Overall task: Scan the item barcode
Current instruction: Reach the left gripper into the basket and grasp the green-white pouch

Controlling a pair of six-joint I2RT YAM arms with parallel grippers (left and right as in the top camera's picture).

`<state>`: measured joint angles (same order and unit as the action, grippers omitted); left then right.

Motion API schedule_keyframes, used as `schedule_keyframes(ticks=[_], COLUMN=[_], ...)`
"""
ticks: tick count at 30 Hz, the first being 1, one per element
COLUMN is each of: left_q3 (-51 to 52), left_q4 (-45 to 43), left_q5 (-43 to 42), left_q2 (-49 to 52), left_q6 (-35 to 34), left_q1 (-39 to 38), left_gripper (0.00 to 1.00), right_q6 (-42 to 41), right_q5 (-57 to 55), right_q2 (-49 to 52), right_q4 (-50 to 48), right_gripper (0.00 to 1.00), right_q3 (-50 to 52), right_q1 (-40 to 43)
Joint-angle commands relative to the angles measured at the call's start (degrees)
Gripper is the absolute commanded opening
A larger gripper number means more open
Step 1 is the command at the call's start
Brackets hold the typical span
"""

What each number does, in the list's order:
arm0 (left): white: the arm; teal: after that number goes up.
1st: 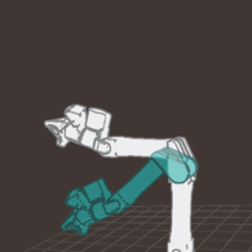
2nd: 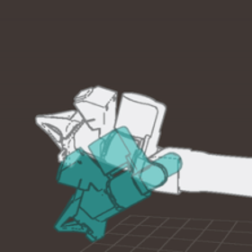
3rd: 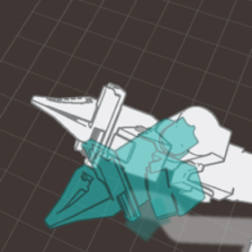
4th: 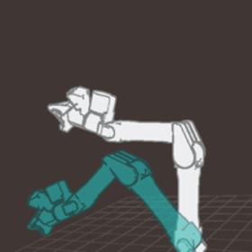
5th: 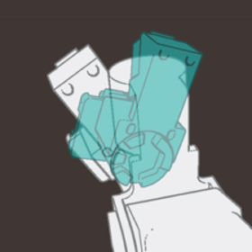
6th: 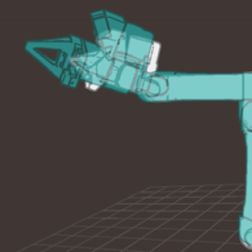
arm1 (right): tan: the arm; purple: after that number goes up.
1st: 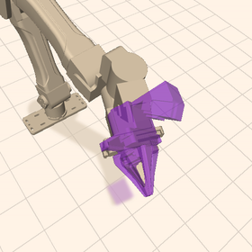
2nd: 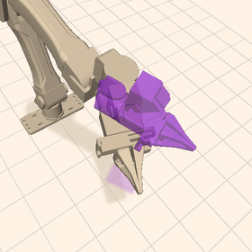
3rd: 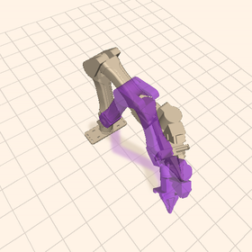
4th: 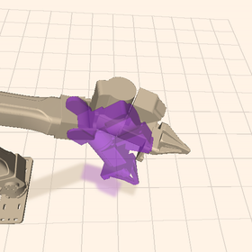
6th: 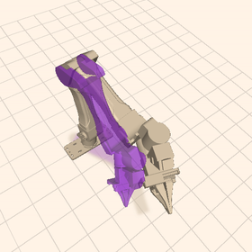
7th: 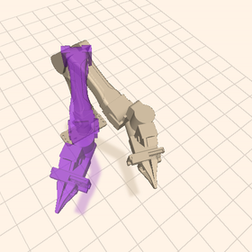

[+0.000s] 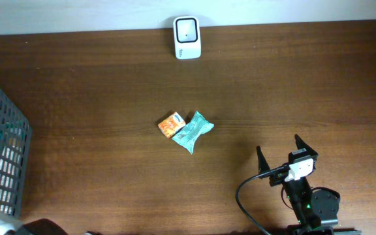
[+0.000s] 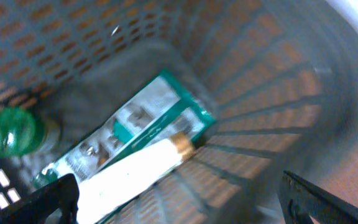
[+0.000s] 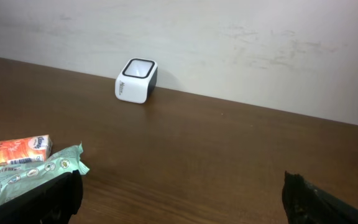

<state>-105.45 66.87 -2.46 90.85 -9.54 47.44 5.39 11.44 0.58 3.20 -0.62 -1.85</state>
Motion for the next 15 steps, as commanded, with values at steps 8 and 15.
schedule_keyframes(ticks=[8,15], left_q3=[20.13,21.2], left_q4=[-12.7,-14.99], left_q5=[-6.6,-5.03], left_q2=[6.97,11.26], left_q6=[12.48,12.66], left_q1=[6.16,6.16], left_gripper=[0.99,0.96], right_q6=[0.17,0.2], right_q5=[0.15,0.15], right_q2=[-0.37,-0.37], right_q4=[0.28,0.28], right_gripper=[0.98,0.98], right_q3=[0.31,0.31], right_q1=[0.37,0.37])
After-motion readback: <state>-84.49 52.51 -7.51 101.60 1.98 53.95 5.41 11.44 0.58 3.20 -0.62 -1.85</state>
